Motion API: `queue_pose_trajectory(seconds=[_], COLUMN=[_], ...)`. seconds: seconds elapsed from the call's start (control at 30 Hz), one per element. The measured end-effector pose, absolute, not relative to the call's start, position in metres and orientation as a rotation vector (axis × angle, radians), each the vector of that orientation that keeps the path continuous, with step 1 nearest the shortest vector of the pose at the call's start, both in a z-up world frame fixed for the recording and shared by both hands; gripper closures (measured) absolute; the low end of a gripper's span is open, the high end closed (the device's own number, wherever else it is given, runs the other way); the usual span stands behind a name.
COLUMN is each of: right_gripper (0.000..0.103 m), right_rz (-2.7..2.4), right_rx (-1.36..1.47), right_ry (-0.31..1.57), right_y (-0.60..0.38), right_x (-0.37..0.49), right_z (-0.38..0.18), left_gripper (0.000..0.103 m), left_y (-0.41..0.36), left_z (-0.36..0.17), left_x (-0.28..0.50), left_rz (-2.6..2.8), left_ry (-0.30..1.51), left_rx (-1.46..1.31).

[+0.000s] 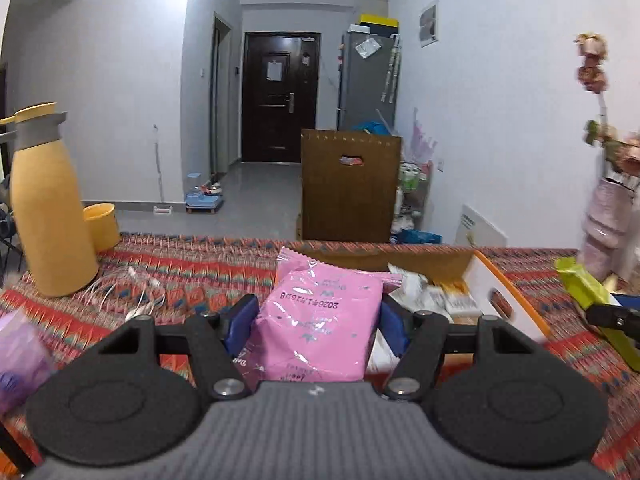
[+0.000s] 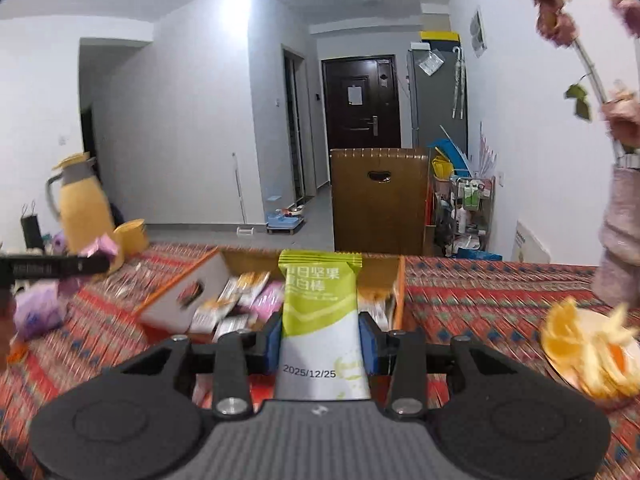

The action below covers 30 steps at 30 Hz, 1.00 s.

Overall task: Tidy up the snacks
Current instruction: 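Carry the pink and light-green packets over the red box, then lower both packets into the red box and open both grippers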

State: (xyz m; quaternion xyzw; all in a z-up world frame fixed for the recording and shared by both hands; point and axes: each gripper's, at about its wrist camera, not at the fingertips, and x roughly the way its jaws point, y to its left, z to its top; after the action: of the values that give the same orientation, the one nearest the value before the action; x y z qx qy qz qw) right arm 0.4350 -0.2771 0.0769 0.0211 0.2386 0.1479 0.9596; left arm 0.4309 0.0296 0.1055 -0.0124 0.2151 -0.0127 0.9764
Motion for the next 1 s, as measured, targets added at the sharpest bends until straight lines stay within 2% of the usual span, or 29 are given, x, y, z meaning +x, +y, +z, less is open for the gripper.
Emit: queue_pose_trajectory(seconds=[0.23,0.4,0.53,0.6,0.77,0.87,0.93,1.0], right_gripper=[0.065,0.064,0.063,0.049,0.045,0.036,0.034,0.027], right_rz=[0.207,0.122,0.061,0.061,0.074,0.112,0.137,0.163], right_rx=[0.128,0.035,-0.116,-0.142,-0.125,-0.107,-0.099,-0.089], right_ry=[0.609,0.652,0.628,0.615,0.559,0.523,0.502,0.485], right_y=[-0.259,-0.242,-0.224,-0.218,-0.223,-0.233,-0.238,-0.246], right_x=[0.56,0.586,0.585,0.58,0.561,0.538,0.521,0.496], right_z=[0.032,-0.003,-0.019,-0.018,0.007,0.031,0.046,0.06], left_gripper=[0.038,0.037,0.032,0.03,0.028,0.025,0.024,0.022], left_y=[0.011,0.01,0.003,0.002,0.018,0.033,0.042,0.051], left_z=[0.066,0.03,0.018,0.019,0.041,0.063,0.077,0.089], left_x=[0.523,0.545,0.535,0.53,0.516,0.493,0.473,0.45], left_rz=[0.104,0.069,0.064,0.036,-0.016,-0.027,-0.03,-0.039], left_ry=[0.475,0.563,0.526,0.533,0.556,0.532,0.512,0.496], left_rx=[-0.008,0.001,0.097,0.107,0.015,-0.028,-0.047,-0.067])
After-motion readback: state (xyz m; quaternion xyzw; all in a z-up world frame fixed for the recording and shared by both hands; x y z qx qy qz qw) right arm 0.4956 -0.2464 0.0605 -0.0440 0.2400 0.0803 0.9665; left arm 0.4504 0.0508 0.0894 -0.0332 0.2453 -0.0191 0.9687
